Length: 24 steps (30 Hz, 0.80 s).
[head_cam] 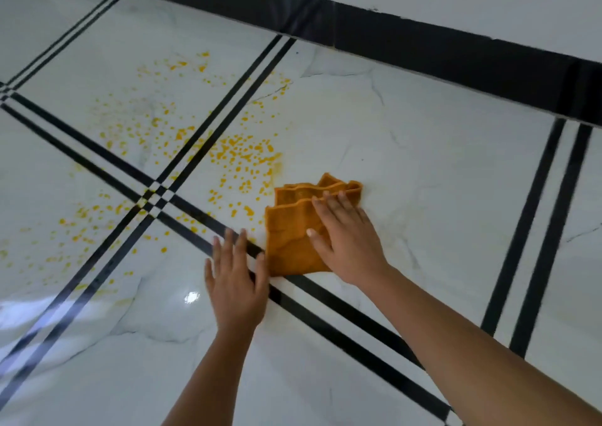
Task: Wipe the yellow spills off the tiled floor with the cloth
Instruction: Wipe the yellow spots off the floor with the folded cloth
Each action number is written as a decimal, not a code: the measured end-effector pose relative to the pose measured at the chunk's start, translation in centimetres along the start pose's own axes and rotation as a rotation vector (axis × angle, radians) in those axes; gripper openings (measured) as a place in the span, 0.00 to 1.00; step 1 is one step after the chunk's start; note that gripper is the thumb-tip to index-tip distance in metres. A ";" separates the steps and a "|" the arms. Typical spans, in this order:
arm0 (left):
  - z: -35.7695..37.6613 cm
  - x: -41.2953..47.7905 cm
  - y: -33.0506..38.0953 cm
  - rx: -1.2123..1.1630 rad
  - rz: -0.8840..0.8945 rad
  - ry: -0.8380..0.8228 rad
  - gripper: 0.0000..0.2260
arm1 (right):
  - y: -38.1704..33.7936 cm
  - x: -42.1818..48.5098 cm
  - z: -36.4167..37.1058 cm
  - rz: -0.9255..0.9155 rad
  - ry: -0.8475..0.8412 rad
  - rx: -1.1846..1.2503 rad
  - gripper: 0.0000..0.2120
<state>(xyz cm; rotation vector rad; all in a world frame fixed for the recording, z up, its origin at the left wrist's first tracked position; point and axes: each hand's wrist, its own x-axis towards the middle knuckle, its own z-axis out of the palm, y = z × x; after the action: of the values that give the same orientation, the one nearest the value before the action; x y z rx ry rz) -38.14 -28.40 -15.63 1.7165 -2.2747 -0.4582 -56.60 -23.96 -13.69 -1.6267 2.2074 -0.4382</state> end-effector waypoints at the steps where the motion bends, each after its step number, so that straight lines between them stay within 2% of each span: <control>1: -0.5 -0.3 -1.6 0.041 -0.060 0.008 0.29 | -0.8 1.0 0.5 -0.024 -0.050 -0.043 0.31; 4: -0.9 -1.3 -5.5 0.132 -0.129 -0.049 0.33 | -1.8 3.9 2.1 0.030 -0.177 -0.195 0.32; 7: -0.3 -2.2 -7.3 0.180 -0.122 -0.092 0.33 | -3.6 3.9 4.9 0.041 -0.114 -0.290 0.30; 9: 0.0 -2.4 -7.5 0.173 -0.118 -0.090 0.32 | -4.9 1.9 6.5 -0.150 -0.082 -0.330 0.29; 11: -0.1 -2.2 -7.8 0.157 -0.112 -0.092 0.32 | -4.6 0.7 7.2 -0.378 -0.113 -0.382 0.28; 12: -0.1 -2.1 -8.0 0.146 -0.120 -0.097 0.31 | -4.4 0.9 7.0 -0.436 -0.125 -0.395 0.28; 14: 0.1 -2.3 -7.9 0.142 -0.116 -0.098 0.31 | -4.0 1.3 6.6 -0.353 -0.072 -0.352 0.29; 19: 0.0 -2.3 -7.9 0.121 -0.110 -0.077 0.30 | -6.9 -2.9 7.6 0.068 0.091 -0.293 0.33; 21: 0.0 -2.3 -8.0 0.118 -0.105 -0.075 0.30 | -7.9 -3.2 7.4 0.162 0.066 -0.298 0.28; 24: -0.2 -2.4 -8.0 0.099 -0.099 -0.088 0.30 | -8.6 -1.5 6.5 0.211 0.178 -0.215 0.15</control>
<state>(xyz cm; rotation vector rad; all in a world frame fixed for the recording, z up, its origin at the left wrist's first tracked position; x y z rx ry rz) -30.37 -28.11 -18.61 1.8992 -2.3163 -0.4566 -45.88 -25.19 -15.39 -1.4828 2.6052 -0.3062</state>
